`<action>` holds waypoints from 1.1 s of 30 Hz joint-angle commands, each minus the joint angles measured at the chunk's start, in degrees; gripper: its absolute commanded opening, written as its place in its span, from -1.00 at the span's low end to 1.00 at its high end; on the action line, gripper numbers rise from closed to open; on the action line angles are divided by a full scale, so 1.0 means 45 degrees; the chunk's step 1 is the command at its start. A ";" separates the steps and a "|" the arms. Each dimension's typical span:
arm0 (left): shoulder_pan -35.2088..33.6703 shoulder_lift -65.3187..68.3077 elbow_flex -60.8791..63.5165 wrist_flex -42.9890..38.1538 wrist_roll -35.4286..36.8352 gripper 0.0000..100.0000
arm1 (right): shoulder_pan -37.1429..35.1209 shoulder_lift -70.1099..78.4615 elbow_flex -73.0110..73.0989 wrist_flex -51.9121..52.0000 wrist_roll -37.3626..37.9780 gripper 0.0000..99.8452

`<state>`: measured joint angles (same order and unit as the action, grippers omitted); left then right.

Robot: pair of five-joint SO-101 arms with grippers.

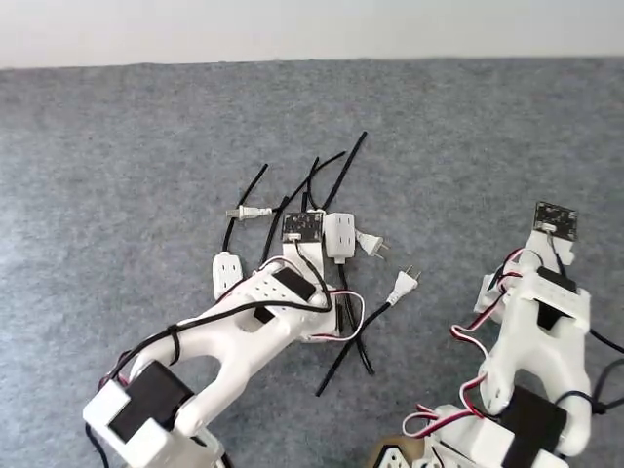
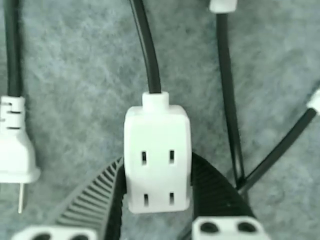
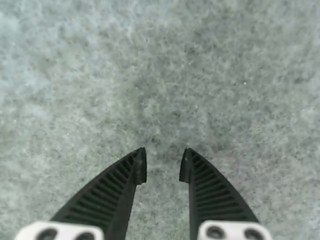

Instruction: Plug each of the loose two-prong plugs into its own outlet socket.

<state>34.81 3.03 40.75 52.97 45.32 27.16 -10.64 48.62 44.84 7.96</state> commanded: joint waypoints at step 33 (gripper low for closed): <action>-0.0918 -0.5744 0.2354 0.0117 -0.2071 -0.50 | -0.0068 -0.0127 -0.0078 -0.0127 0.0039 -0.76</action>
<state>31.38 -17.36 50.07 53.32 40.57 27.16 -10.64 48.62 44.84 7.96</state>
